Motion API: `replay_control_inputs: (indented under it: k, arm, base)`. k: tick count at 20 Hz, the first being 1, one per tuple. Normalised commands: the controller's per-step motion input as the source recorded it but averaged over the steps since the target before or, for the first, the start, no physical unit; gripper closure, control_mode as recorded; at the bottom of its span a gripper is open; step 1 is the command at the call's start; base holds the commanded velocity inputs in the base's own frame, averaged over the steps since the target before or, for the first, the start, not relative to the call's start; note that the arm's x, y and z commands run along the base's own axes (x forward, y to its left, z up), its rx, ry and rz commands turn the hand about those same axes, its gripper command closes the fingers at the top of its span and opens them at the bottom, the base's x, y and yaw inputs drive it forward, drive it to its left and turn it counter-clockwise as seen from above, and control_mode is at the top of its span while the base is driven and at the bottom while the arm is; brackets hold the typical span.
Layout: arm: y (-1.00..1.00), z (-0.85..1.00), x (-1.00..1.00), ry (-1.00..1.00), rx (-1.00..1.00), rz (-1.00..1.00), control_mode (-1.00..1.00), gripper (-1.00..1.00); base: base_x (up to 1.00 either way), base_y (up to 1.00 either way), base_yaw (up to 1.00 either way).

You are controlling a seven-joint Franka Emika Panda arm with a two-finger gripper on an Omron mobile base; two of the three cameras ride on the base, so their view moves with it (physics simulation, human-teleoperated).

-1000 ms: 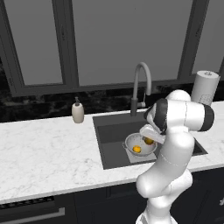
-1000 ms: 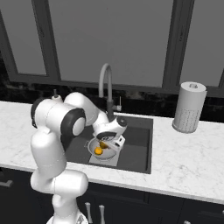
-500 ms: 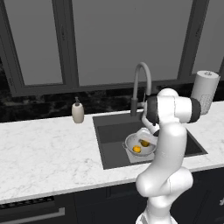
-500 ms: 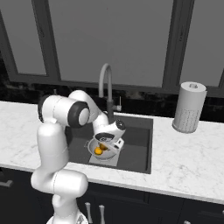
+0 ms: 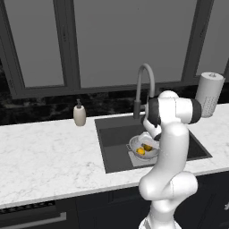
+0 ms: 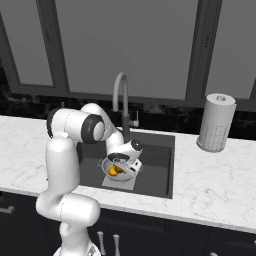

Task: Put the colander in the sink, put the pear, tangerine in the colander, and turn on the sink faucet and pour water over the colander.

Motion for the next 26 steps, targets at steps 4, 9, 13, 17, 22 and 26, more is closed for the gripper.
replay_control_inputs:
  k: [4, 9, 13, 17, 22, 26]
  arm:
    - [0.06, 0.01, 0.01, 0.00, 0.00, 0.00, -1.00, -1.00]
    - [0.04, 0.30, 0.00, -0.02, 0.00, 0.00, -1.00, -1.00]
    - [0.00, 0.50, 0.00, -0.02, 0.00, 0.00, -1.00, -1.00]
    - [-0.32, 0.88, -0.11, -0.05, 0.02, 0.00, -1.00, -1.00]
    - [-0.77, 0.83, -0.33, -0.02, 0.10, 0.00, -1.00, -1.00]
    - [-0.54, 0.76, -0.07, 0.00, 0.22, 0.03, -1.00, -1.00]
  base:
    - [0.00, 0.00, 0.00]
    - [0.00, 0.00, 0.00]
    - [0.00, 0.00, 0.00]
    - [0.00, 0.00, 0.00]
    - [0.00, 0.00, 0.00]
    - [0.00, 0.00, 0.00]
